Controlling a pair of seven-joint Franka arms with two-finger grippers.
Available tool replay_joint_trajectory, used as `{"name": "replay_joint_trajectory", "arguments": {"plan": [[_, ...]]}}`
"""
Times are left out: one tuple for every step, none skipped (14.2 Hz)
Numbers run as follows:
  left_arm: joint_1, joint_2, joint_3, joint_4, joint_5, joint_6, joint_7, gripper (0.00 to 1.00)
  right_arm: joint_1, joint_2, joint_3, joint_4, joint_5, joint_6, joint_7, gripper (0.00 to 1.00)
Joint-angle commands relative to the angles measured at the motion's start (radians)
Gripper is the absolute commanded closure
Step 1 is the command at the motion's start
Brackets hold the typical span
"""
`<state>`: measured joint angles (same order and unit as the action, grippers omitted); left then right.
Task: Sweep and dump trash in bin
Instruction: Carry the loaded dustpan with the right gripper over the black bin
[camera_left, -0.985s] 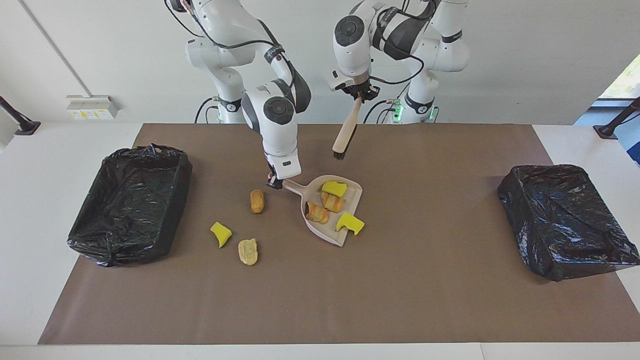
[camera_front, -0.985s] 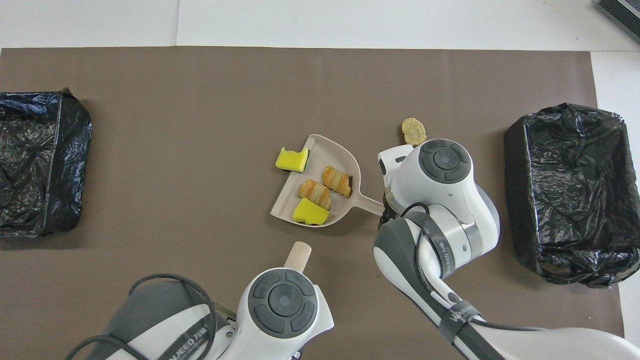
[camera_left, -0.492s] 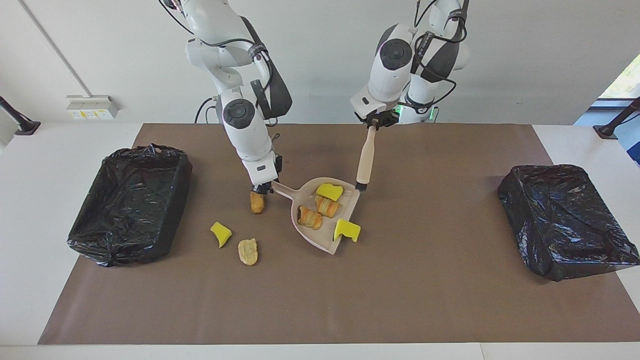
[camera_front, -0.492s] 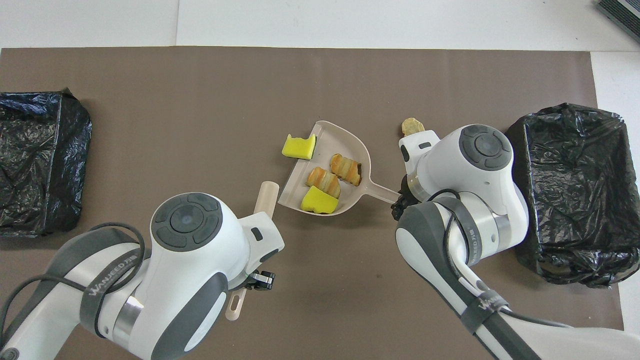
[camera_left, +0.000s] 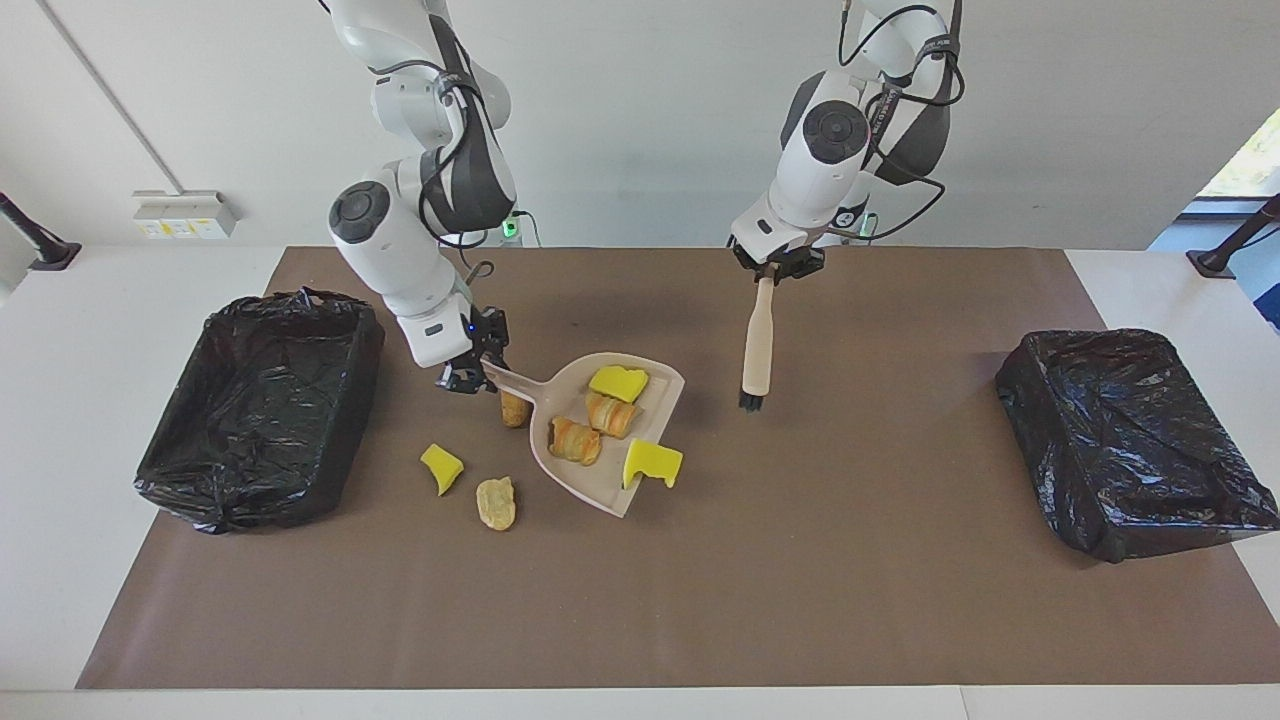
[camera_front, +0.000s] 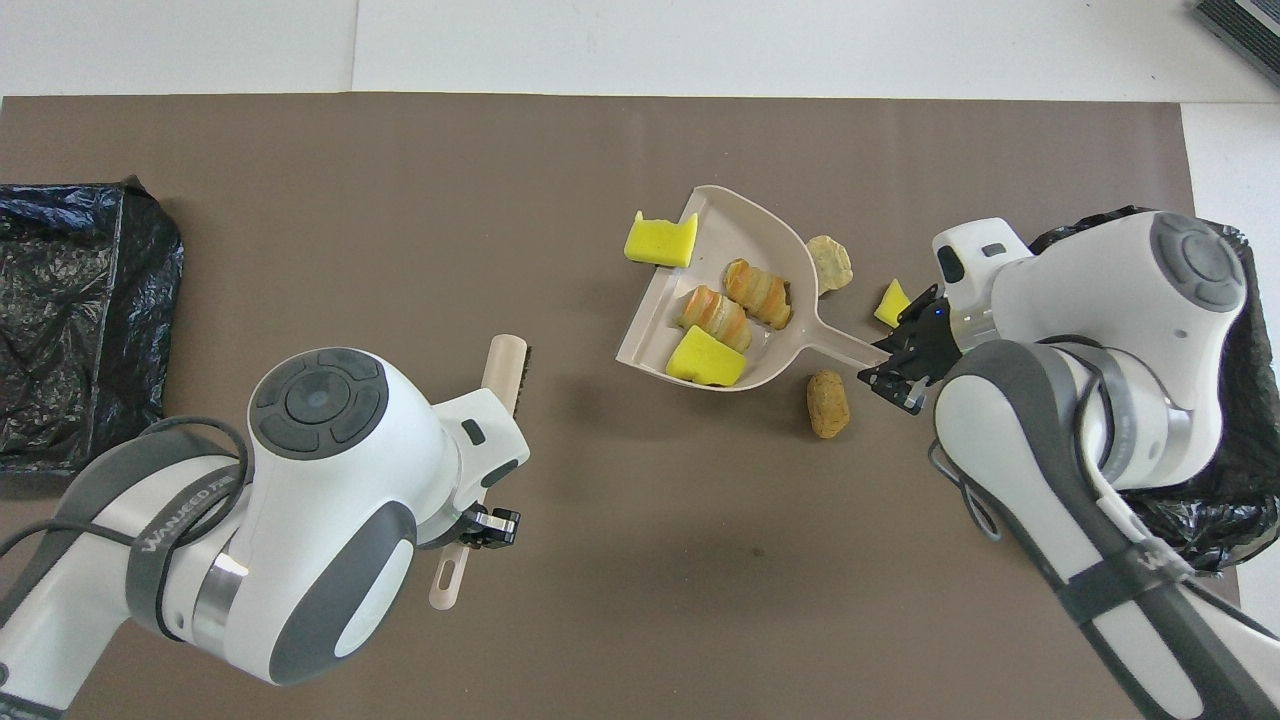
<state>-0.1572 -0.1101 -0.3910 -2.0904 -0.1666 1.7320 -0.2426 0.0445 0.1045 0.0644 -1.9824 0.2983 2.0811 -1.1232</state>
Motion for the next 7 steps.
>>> {"name": "replay_joint_trajectory", "arguments": {"plan": [[-0.074,-0.097,-0.023,-0.098,0.018,0.004,-0.151,1.00,-0.006,-0.039,-0.082,-0.006,0.119,-0.004,-0.153,1.00],[-0.103,-0.097,-0.058,-0.117,0.016,0.015,-0.226,1.00,-0.006,-0.045,-0.110,-0.003,0.158,0.000,-0.199,1.00],[-0.110,-0.097,-0.115,-0.135,0.009,0.030,-0.307,1.00,-0.006,-0.054,-0.138,0.007,0.206,0.000,-0.236,1.00],[-0.111,-0.102,-0.161,-0.149,-0.005,0.046,-0.355,1.00,-0.006,-0.057,-0.165,0.020,0.249,0.000,-0.277,1.00],[-0.114,-0.118,-0.199,-0.172,-0.045,0.058,-0.369,1.00,-0.006,-0.062,-0.188,0.036,0.296,-0.009,-0.312,1.00],[-0.125,-0.141,-0.222,-0.197,-0.095,0.081,-0.372,1.00,-0.006,-0.066,-0.208,0.045,0.341,-0.016,-0.326,1.00],[-0.145,-0.170,-0.244,-0.235,-0.128,0.116,-0.380,1.00,-0.006,-0.080,-0.218,0.045,0.357,-0.016,-0.328,1.00]]}}
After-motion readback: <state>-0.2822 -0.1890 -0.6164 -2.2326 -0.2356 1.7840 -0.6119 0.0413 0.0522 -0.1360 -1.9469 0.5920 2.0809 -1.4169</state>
